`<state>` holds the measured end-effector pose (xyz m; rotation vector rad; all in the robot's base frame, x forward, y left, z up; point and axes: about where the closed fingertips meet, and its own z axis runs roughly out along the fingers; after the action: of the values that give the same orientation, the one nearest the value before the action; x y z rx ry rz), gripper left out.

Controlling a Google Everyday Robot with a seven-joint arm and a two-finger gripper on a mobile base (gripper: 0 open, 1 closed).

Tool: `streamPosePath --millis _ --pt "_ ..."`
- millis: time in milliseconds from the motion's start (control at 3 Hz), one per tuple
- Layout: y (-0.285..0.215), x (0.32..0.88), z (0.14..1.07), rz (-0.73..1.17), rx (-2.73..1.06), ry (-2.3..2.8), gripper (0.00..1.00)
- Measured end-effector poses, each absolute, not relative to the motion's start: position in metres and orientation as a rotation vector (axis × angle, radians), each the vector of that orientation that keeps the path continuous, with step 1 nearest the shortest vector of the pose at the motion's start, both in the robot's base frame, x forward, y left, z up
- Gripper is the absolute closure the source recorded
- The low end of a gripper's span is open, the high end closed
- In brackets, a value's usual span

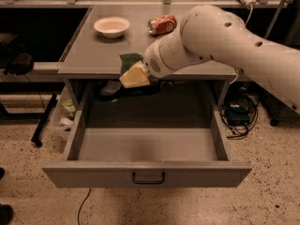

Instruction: Place sponge into top drawer

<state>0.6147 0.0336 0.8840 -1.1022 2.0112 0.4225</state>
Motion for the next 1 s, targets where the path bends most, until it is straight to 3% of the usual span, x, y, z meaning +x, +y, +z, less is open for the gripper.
streamPosePath --millis 1000 --pt "0.07 0.614 0.736 0.498 -1.251 2.257 1.0"
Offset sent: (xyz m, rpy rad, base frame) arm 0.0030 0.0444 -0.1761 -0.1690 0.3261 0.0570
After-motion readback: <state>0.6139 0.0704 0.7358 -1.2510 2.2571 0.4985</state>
